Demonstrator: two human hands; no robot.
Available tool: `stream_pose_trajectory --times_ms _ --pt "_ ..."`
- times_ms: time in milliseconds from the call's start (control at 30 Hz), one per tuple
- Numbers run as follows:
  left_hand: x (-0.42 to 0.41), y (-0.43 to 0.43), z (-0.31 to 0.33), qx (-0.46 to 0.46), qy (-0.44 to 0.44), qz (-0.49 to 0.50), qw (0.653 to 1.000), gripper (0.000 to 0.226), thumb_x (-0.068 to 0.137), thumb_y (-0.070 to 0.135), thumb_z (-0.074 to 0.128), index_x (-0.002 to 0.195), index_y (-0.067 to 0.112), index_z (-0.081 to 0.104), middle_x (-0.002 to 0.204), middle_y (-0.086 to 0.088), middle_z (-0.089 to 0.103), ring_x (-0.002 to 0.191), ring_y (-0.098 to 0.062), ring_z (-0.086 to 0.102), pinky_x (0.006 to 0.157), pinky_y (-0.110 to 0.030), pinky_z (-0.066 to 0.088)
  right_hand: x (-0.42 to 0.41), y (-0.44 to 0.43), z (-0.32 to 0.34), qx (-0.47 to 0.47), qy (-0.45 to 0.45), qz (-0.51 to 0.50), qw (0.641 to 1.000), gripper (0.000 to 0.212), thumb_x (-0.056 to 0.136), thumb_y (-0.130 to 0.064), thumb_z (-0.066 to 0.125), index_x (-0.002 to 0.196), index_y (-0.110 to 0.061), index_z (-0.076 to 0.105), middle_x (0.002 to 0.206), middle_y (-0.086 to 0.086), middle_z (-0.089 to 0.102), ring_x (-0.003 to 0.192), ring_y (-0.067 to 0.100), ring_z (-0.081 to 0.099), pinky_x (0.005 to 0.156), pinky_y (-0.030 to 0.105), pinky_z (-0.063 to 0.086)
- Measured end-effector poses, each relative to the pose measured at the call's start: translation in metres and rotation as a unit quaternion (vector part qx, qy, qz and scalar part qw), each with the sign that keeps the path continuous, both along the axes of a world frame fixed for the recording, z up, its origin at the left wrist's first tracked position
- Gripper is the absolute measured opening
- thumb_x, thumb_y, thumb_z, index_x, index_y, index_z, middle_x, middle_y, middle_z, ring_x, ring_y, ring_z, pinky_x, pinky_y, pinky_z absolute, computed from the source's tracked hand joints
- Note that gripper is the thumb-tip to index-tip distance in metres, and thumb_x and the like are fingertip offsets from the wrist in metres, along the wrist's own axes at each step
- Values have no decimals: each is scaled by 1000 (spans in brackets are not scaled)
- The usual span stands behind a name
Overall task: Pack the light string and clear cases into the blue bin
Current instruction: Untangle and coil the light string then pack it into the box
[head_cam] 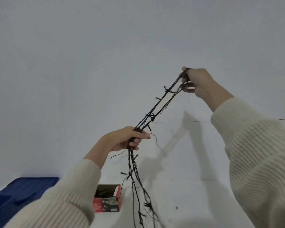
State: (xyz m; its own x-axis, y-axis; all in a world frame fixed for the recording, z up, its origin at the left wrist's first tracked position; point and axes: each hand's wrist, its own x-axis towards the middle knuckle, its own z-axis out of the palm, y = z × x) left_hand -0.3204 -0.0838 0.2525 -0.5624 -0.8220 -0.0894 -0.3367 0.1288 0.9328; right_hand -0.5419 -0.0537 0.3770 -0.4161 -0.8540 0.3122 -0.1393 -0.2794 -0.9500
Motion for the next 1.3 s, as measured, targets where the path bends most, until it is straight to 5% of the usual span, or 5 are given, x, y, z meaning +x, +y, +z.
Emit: stream_pose_trajectory --times_ms 333,667,833,1033,1300 --pt "48 -12 36 -53 -2 85 995 21 90 15 56 71 11 62 61 2 56 67 -16 61 85 -35 51 -69 -8 -74 67 -271 -72 958 28 91 -9 41 64 -12 49 64 2 45 55 15 42 51 22 40" --pt "18 -2 96 -108 95 194 970 19 84 18 54 66 14 54 60 2 46 44 -11 43 50 -18 44 -46 -4 -237 308 35 73 948 15 90 -22 60 99 -9 59 69 8 61 40 13 55 40 16 42" --pt "-1 9 104 -150 -24 172 973 14 84 15 58 70 11 60 56 3 54 47 -12 46 48 -19 45 -33 11 -218 291 171 307 890 95 61 -36 80 140 -37 28 133 3 50 118 17 50 92 31 43" --pt "-18 21 104 -146 -31 116 982 13 84 17 59 72 12 62 56 5 57 48 -11 53 52 -21 49 49 8 -135 29 40 371 927 136 35 -60 85 146 -42 7 141 -6 32 128 11 33 108 40 14" --pt "38 3 93 -114 95 180 972 18 84 13 54 67 10 57 57 0 52 46 -13 54 50 -18 51 137 -12 -180 56 -25 402 914 22 87 -10 62 109 -5 64 49 -4 40 41 13 43 62 30 54"
